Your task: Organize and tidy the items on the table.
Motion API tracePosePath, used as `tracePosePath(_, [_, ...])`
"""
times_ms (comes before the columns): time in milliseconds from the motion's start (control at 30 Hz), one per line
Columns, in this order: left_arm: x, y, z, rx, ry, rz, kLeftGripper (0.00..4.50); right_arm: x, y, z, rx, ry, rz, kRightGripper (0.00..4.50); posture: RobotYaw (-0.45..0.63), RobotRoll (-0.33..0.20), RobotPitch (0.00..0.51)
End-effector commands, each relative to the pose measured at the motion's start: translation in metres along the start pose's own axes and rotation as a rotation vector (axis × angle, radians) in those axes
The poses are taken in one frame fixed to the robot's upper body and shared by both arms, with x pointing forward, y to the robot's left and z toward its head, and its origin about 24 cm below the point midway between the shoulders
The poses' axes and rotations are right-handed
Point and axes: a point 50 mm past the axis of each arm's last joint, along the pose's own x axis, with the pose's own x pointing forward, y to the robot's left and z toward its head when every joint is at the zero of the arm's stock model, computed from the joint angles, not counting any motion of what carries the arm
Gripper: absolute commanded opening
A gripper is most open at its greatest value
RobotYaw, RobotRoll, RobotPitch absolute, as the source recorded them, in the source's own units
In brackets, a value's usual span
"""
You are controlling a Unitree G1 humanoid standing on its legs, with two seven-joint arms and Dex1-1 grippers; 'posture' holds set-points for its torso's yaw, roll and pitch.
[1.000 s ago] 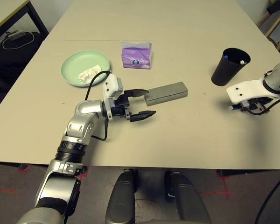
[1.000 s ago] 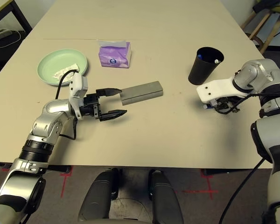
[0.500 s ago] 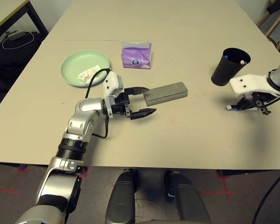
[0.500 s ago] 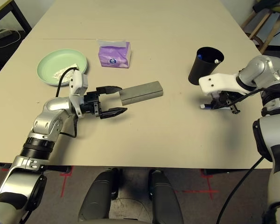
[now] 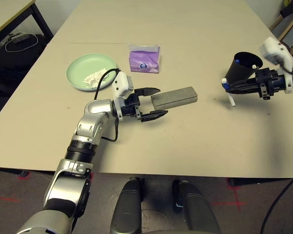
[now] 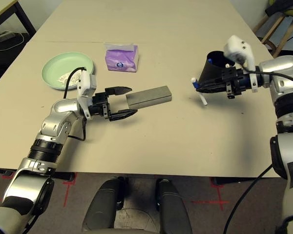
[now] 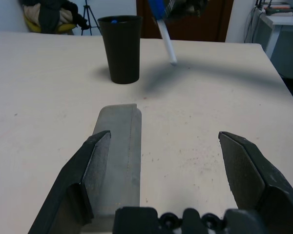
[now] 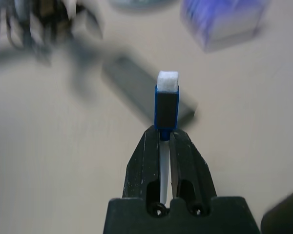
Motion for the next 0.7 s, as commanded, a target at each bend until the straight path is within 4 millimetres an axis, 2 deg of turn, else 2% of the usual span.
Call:
tracePosePath(33, [0.001, 0.0, -0.003, -0.005, 0.011, 0.003, 4.5, 0.008, 0.003, 0.004, -0.015, -0.205, -0.125, 0.07, 0.16, 0.0, 0.086])
tracePosePath(233, [-0.001, 0.0, -0.003, -0.002, 0.014, 0.002, 4.5, 0.025, 0.011, 0.002, -0.011, -0.408, -0.307, 0.07, 0.16, 0.0, 0.082])
tracePosePath(400, [-0.002, 0.001, -0.003, -0.001, 0.02, 0.0, 4.5, 0.037, 0.008, 0.014, -0.037, -0.524, -0.462, 0.07, 0.16, 0.0, 0.078])
tracePosePath(600, [-0.003, 0.003, -0.002, 0.007, 0.022, 0.008, 4.5, 0.04, 0.0, 0.023, -0.068, -0.544, -0.669, 0.07, 0.16, 0.0, 0.076])
tracePosePath(700, [-0.003, 0.003, -0.002, 0.007, 0.022, 0.009, 4.5, 0.035, -0.006, 0.026, -0.091, -0.535, -0.849, 0.07, 0.16, 0.0, 0.076])
